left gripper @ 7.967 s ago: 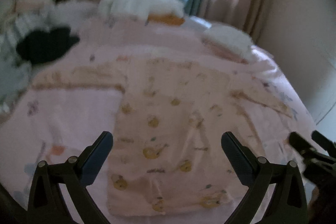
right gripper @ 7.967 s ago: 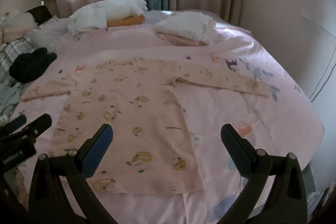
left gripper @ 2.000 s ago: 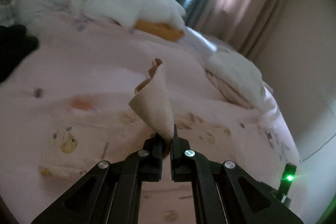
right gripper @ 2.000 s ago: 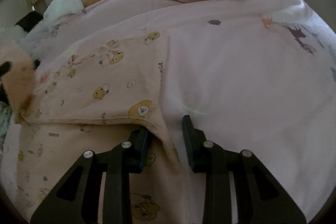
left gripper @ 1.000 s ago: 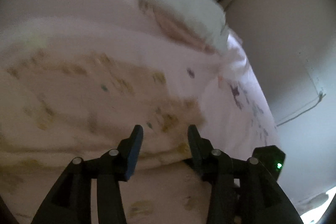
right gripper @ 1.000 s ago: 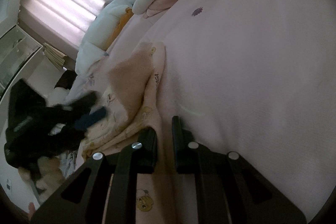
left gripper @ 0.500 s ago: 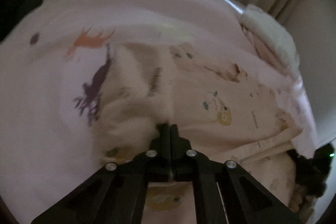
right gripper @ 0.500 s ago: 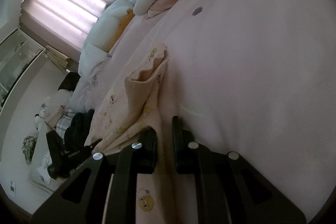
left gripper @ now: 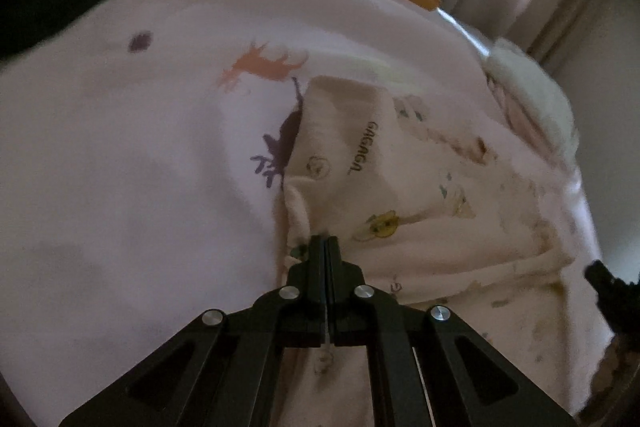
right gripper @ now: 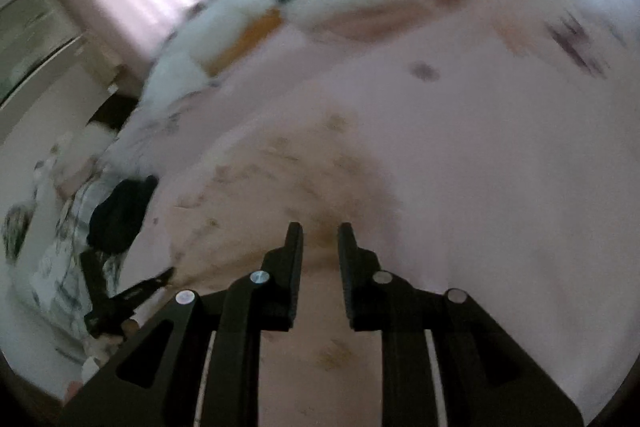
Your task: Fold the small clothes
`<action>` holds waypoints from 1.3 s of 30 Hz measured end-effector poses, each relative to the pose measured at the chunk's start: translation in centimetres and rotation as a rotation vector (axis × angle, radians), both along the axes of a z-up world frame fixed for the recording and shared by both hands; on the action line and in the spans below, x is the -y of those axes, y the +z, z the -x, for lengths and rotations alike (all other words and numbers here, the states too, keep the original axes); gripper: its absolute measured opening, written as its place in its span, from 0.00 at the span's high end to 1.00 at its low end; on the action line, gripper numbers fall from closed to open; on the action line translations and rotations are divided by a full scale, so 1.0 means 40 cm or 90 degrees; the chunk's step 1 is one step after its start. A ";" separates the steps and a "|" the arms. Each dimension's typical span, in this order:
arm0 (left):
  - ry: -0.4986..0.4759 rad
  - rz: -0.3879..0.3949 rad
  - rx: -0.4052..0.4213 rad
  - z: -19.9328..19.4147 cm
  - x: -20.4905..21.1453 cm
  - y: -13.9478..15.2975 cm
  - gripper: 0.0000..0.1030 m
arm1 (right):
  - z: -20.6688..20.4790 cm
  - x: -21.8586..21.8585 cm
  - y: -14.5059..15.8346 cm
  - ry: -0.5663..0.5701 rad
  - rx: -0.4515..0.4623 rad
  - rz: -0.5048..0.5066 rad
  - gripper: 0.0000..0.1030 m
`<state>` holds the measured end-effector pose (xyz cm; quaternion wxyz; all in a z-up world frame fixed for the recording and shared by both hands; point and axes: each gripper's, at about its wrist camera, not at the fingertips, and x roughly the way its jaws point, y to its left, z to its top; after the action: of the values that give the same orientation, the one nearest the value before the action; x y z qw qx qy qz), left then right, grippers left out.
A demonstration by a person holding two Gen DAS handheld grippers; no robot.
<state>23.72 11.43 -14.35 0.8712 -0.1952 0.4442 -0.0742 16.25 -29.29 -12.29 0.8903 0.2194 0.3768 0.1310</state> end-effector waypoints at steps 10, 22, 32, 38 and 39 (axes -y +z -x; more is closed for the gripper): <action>-0.027 0.013 -0.008 0.017 -0.014 0.004 0.96 | -0.108 -0.101 -0.130 0.043 -0.136 0.127 0.96; -0.039 -0.021 -0.076 0.340 -0.098 0.086 0.18 | 0.242 0.022 0.034 0.023 -0.120 0.143 0.12; -0.113 0.224 -0.121 0.525 -0.125 0.008 0.17 | 0.466 0.133 -0.119 -0.021 -0.194 -0.034 0.07; -0.172 0.329 -0.149 0.509 -0.056 -0.014 0.17 | 0.496 0.077 -0.131 0.024 -0.199 -0.096 0.06; -0.175 0.339 -0.149 0.511 -0.051 -0.016 0.18 | 0.502 0.065 -0.133 0.032 -0.195 -0.100 0.06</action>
<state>3.27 13.46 -14.97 0.7145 -0.3615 0.5285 -0.2822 -3.85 -31.87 -17.61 0.7988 0.2960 0.5025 0.1475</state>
